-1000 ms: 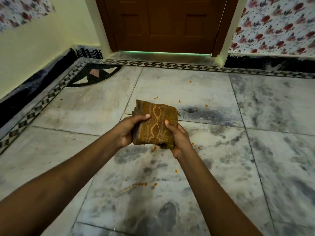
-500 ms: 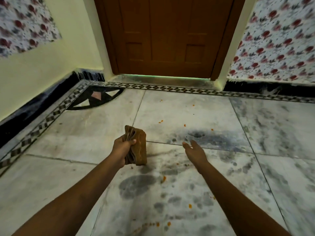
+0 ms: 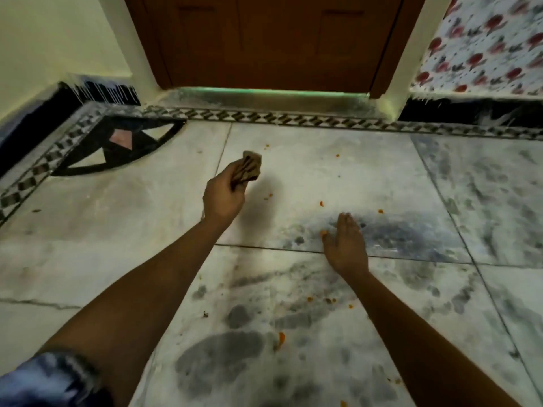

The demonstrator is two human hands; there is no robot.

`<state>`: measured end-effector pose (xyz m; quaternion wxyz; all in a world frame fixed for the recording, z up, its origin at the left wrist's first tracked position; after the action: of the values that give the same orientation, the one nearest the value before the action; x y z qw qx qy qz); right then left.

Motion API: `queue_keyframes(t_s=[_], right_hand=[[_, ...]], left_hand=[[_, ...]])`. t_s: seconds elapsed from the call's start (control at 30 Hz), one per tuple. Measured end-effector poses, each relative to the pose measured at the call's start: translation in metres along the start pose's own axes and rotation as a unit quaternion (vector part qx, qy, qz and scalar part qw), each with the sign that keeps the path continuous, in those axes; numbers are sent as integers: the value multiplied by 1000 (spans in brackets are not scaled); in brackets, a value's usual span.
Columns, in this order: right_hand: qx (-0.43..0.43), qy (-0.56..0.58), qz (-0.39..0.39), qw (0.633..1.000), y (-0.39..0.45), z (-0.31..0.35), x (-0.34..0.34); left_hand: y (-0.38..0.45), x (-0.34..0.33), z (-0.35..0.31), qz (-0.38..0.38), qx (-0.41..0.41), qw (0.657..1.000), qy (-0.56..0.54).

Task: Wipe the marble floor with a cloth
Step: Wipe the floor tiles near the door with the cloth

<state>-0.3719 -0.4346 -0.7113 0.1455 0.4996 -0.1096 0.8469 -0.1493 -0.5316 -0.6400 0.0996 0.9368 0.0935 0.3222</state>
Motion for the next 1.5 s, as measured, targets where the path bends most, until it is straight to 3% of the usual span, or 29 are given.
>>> queue_keyframes(t_s=[0.07,0.17,0.2,0.27,0.33,0.47,0.67,0.87,0.97,1.1,1.2,1.3,1.4,1.5], right_hand=[[13,-9,-20,1000,20,-12,-12],[2,-40,-26,999,50,-25,-28],[3,-57,-23,998,58,-28,-31],[21,-103,-21,994,72,-37,-39],[41,-130,-41,990,80,-41,-44],[49,-130,-74,987,84,-43,-45],[43,-128,-57,989,78,-39,-43],[39,-132,-46,989,79,-38,-42],[43,-137,-45,989,79,-39,-44],[45,-134,-50,989,79,-41,-44],[48,-137,-59,988,79,-40,-43],[49,-138,-61,987,79,-41,-43],[50,-141,-63,987,79,-42,-45],[47,-138,-69,987,79,-42,-45]], left_hand=[[5,-34,18,103,-79,991,39],[-4,-70,41,296,-101,940,138],[-7,-76,47,297,-79,938,160],[-4,-83,49,204,-48,966,150],[11,-95,52,144,-77,967,196],[40,-136,58,201,-143,900,359],[72,-146,54,220,-135,892,371],[10,-91,74,280,-250,862,341],[34,-82,87,269,-207,866,366],[86,-132,65,246,-104,887,376],[52,-141,50,260,-187,866,384],[7,-100,65,292,-256,851,354],[31,-78,89,258,-188,875,363],[82,-113,79,235,-99,897,361]])
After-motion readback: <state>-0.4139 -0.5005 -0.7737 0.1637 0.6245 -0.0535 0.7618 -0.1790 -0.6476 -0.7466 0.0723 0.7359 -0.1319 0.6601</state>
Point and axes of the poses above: each hand's wrist, its own y-axis towards the middle knuckle, its own x-axis out of the back of the hand, z = x × y, the point moved 1 cm from there along y, towards the middle knuckle, and after that the axes turned 7 degrees about -z, right-handed, at the moved point
